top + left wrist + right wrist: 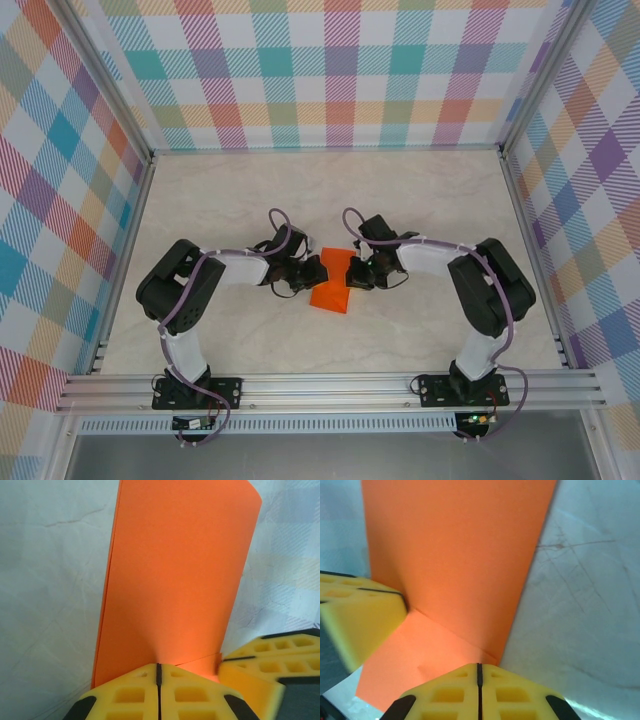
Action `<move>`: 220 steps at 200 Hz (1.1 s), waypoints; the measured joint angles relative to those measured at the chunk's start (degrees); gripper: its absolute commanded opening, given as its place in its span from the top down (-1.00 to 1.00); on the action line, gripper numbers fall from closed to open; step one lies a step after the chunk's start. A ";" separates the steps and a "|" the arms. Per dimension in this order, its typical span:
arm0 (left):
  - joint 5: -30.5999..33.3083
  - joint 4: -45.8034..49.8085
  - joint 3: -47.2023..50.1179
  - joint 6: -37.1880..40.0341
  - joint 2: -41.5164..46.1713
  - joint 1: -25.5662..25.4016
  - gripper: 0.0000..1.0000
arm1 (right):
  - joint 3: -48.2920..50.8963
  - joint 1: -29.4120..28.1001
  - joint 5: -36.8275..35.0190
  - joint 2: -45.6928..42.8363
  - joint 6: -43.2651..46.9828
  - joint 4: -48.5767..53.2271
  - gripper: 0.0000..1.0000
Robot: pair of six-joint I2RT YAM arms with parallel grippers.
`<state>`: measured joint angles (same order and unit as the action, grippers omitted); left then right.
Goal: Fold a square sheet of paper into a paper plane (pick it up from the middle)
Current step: Fold the triangle a second time at the center of the table.
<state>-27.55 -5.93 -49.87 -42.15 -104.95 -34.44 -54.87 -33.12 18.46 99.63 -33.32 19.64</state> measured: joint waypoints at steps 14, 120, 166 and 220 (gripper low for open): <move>0.02 -0.09 0.13 0.02 0.00 0.00 0.89 | 0.00 -0.09 0.66 -2.91 -0.02 -0.07 0.85; 0.20 -0.17 0.24 0.04 0.07 -0.04 0.90 | -0.90 -8.57 2.89 -0.66 -0.50 1.90 0.86; 0.35 -0.31 0.50 0.02 0.13 -0.09 0.90 | -1.75 -8.57 1.18 1.20 -0.44 2.58 0.86; 0.63 -0.33 0.55 0.00 0.17 -0.22 0.90 | -1.92 -8.57 0.39 1.70 -0.22 3.02 0.86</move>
<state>-26.92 -6.26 -49.32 -42.15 -104.77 -34.65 -56.80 -41.69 18.85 101.34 -33.54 22.65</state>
